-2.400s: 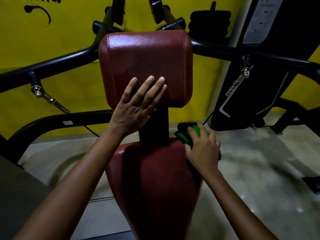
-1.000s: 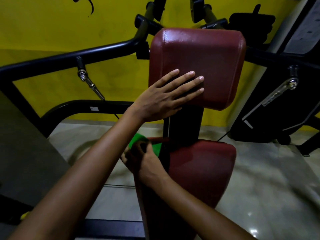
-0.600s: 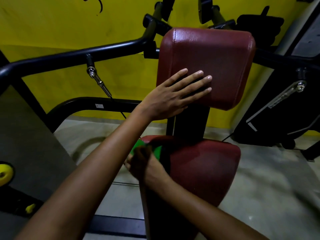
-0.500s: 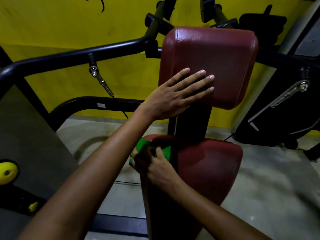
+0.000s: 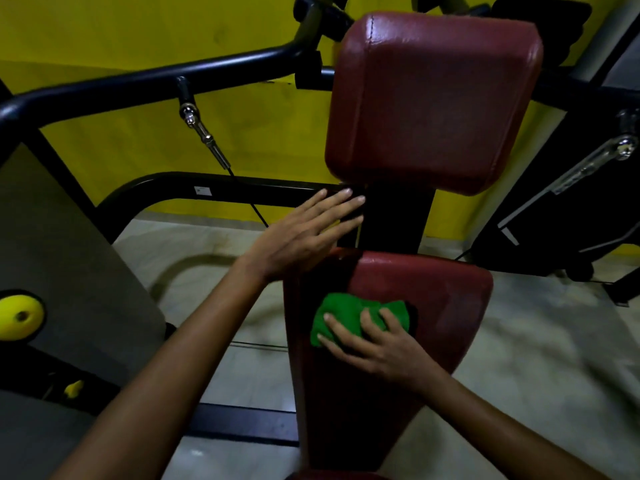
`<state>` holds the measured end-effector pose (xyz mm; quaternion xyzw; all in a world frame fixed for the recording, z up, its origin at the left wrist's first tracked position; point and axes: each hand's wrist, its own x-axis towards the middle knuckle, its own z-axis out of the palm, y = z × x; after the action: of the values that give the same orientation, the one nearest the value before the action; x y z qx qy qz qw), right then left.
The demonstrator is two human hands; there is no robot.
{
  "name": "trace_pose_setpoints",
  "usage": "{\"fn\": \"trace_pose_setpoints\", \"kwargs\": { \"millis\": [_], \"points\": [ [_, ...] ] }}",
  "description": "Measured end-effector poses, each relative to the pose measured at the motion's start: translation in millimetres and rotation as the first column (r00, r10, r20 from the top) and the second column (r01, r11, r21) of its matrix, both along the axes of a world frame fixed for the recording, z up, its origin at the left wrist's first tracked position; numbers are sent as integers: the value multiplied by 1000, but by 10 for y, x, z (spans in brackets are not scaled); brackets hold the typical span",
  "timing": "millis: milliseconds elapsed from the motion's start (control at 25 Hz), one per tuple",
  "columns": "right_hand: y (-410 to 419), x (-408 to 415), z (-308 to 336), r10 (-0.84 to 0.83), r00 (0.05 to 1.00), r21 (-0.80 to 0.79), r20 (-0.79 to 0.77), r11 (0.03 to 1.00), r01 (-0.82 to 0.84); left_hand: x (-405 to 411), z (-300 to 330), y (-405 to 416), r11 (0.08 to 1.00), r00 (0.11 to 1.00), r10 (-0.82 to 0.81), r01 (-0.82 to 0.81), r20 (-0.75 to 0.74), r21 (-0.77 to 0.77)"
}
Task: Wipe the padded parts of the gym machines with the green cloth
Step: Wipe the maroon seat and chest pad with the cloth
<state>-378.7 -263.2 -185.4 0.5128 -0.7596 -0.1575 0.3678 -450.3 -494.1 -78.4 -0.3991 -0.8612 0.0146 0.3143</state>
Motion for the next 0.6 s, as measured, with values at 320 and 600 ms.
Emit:
{"fn": "trace_pose_setpoints", "kwargs": {
  "millis": [320, 600],
  "points": [
    [307, 56, -77, -226, 972, -203, -59, 956, 210, 220, -669, 0, 990, 961, 51, -84, 273, 110],
    [365, 143, -124, -557, 795, -523, 238, 616, 589, 198, -771, 17, 988, 985, 33, -58, 169, 145]
  ]
}}
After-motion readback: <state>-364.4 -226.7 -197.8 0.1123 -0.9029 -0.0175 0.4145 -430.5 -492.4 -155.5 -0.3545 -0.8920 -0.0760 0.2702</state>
